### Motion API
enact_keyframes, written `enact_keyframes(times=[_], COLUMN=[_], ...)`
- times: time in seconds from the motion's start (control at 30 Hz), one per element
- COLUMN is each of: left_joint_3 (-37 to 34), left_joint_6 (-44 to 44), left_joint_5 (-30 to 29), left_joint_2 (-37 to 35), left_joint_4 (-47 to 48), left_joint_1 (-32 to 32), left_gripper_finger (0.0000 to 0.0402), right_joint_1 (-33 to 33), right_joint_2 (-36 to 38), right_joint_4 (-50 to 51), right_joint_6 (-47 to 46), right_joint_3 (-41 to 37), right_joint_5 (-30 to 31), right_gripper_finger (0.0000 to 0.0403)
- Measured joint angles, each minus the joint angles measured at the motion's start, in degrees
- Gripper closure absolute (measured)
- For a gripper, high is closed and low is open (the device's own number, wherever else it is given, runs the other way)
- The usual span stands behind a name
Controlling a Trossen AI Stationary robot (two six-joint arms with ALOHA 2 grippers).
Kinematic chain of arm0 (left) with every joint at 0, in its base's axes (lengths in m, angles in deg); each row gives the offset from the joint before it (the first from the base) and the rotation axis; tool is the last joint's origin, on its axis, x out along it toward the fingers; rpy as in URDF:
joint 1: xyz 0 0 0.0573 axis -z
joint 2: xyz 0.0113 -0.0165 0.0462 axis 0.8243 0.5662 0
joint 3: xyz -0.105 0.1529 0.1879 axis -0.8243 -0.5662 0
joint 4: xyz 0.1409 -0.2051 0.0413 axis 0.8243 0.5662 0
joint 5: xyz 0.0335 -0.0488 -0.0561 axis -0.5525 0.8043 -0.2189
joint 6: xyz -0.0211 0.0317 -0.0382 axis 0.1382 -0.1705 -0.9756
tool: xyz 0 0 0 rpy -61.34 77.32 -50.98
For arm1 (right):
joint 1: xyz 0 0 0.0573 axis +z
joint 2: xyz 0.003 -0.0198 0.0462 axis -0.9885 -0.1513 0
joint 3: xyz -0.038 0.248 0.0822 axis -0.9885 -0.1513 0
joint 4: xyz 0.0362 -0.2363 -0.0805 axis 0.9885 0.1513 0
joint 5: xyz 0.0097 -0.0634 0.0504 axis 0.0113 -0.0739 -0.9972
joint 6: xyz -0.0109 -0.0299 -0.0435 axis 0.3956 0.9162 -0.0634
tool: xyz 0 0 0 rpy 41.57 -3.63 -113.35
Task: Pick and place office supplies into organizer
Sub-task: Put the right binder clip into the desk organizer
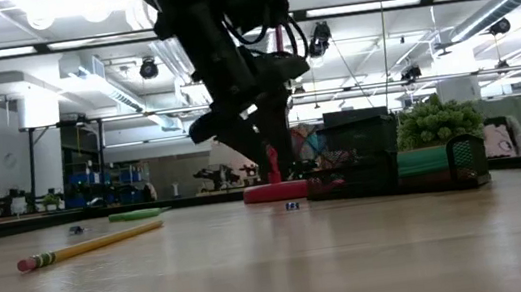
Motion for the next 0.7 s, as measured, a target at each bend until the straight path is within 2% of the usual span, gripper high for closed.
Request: enact_keyframes(times=[0.17, 0.4, 0.57, 0.7], left_joint_3=[-0.30, -0.61, -1.72, -1.79], left_joint_6=[-0.95, -8.02, -12.02, -14.16], left_joint_5=[-3.92, -4.89, -12.35, -13.97], left_joint_2=[0.72, 2.16, 2.16, 3.38], left_joint_4=[-6.22, -6.52, -6.23, -7.60], left_joint_1=[0.20, 0.67, 2.50, 3.83], left_gripper_finger=[0.0233, 0.0233, 0.0233, 0.0233], right_joint_1=[-0.01, -0.01, -0.02, -0.02], right_joint_2=[0.01, 0.02, 0.02, 0.02], right_joint_4=[-0.17, -0.20, -0.22, -0.23], right_joint_6=[0.00, 0.00, 0.06, 0.04], right_joint_3=[-0.02, -0.02, -0.02, -0.03], right_joint_5=[0.00, 0.00, 0.00, 0.00], right_gripper_finger=[0.0346, 0.0346, 0.0346, 0.0346])
